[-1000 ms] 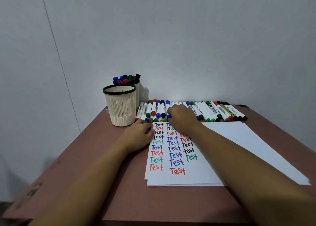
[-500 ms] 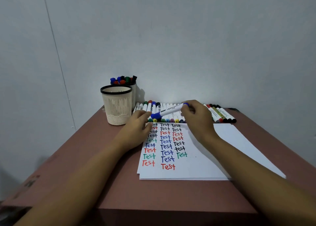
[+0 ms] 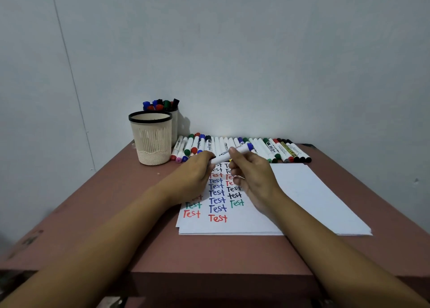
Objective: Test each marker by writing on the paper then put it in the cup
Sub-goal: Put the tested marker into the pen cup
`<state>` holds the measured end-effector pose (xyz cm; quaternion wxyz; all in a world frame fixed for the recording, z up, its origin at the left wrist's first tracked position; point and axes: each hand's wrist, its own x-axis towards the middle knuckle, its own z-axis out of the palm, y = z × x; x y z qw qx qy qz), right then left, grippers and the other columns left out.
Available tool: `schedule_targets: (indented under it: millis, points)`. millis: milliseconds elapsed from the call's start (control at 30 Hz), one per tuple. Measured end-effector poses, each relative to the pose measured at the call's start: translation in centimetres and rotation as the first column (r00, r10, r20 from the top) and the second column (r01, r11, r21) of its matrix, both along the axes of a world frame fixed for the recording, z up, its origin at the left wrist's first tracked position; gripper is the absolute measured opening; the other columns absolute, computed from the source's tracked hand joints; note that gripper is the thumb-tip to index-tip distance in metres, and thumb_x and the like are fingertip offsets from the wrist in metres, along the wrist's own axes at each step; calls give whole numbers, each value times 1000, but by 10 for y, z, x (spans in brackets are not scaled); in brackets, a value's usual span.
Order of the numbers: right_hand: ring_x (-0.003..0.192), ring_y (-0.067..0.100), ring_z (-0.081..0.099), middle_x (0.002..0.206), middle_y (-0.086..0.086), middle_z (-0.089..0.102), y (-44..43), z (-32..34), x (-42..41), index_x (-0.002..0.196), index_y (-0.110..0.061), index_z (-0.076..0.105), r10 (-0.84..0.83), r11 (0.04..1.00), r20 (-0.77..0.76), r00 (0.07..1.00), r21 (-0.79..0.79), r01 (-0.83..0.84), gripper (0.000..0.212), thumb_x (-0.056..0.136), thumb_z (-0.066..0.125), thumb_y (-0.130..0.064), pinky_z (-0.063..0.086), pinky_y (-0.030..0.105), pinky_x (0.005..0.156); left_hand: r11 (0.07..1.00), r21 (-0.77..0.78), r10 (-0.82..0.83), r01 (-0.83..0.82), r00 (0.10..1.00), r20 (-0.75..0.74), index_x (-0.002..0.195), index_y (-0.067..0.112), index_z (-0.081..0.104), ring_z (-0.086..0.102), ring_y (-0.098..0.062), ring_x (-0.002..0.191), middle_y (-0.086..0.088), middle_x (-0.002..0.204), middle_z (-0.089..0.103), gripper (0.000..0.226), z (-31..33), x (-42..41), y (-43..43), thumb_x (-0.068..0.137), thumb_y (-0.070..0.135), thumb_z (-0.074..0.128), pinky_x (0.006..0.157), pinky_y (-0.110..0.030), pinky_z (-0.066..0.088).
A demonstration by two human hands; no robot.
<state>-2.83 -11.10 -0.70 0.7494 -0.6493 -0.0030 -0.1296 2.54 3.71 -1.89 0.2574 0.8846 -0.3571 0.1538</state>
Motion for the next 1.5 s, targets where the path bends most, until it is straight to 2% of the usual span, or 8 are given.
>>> schedule_targets:
  millis: [133, 767, 933, 1033, 1200, 1333, 1400, 1500]
  points:
    - [49, 8, 48, 59, 1, 54, 1, -5, 2, 74, -9, 59, -32, 993, 19, 999, -112, 34, 22, 90, 63, -24, 38, 21, 48, 999, 24, -44, 44, 999, -15, 116, 11, 42, 39, -5, 65, 11, 76, 40, 24, 0, -5, -6, 100, 26, 34, 58, -15, 32]
    - [53, 7, 44, 61, -1, 51, -4, -6, 5, 80, -10, 59, 72, 990, 94, 993, -128, -59, 20, 95, 56, -23, 40, 21, 54, 981, -188, -57, 35, 992, -110, 98, 12, 53, 36, -6, 53, 4, 64, 42, 23, 1, -10, -9, 94, 35, 48, 52, -20, 28]
    - [55, 8, 45, 56, -6, 51, -5, -7, 6, 80, -11, 60, 85, 988, 131, 988, -136, -67, 19, 95, 56, -23, 39, 21, 55, 971, -234, -76, 50, 992, -102, 91, 0, 60, 40, -13, 56, -17, 73, 55, 60, -1, -7, -4, 86, 58, 46, 54, -27, 32]
    - [55, 9, 45, 58, -3, 51, -6, -6, 4, 79, -10, 61, 80, 987, 144, 986, -150, -58, 20, 94, 57, -23, 39, 22, 53, 970, -242, -8, -15, 995, -94, 82, 2, 57, 35, -8, 51, -2, 60, 44, 47, 0, -5, -1, 86, 49, 53, 49, -20, 28]
    - [55, 13, 49, 63, 3, 53, -4, 1, 2, 84, -11, 56, -37, 997, 104, 994, 74, 29, 17, 96, 54, -22, 43, 24, 50, 952, -279, 80, -129, 980, -182, 94, 22, 53, 50, -8, 63, 3, 74, 57, 45, 3, -5, 2, 76, 63, 48, 58, -24, 40]
    - [64, 27, 68, 81, 16, 58, -13, 4, -2, 92, -11, 47, -23, 920, 7, 1000, 393, 18, 9, 98, 48, -17, 60, 34, 63, 881, -432, 88, -192, 964, -249, 87, 11, 57, 49, -14, 71, 3, 73, 52, 35, 3, 4, 10, 98, 39, 39, 64, -28, 37]
    - [67, 29, 68, 81, 15, 58, -16, 3, -6, 88, -10, 47, 20, 926, -22, 1000, 378, -10, 10, 97, 49, -13, 59, 35, 67, 842, -491, 71, -223, 949, -308, 79, 16, 54, 45, -11, 67, 1, 71, 49, 29, 4, 10, 14, 97, 19, 32, 60, -25, 35]
    - [62, 18, 58, 71, 5, 55, -15, -1, -10, 70, -17, 51, -4, 967, -56, 998, 255, 18, 24, 92, 60, -11, 51, 26, 56, 802, -513, 118, -306, 923, -365, 84, 13, 53, 44, -9, 69, 1, 74, 49, 27, 4, 15, 17, 94, 2, 30, 59, -21, 34]
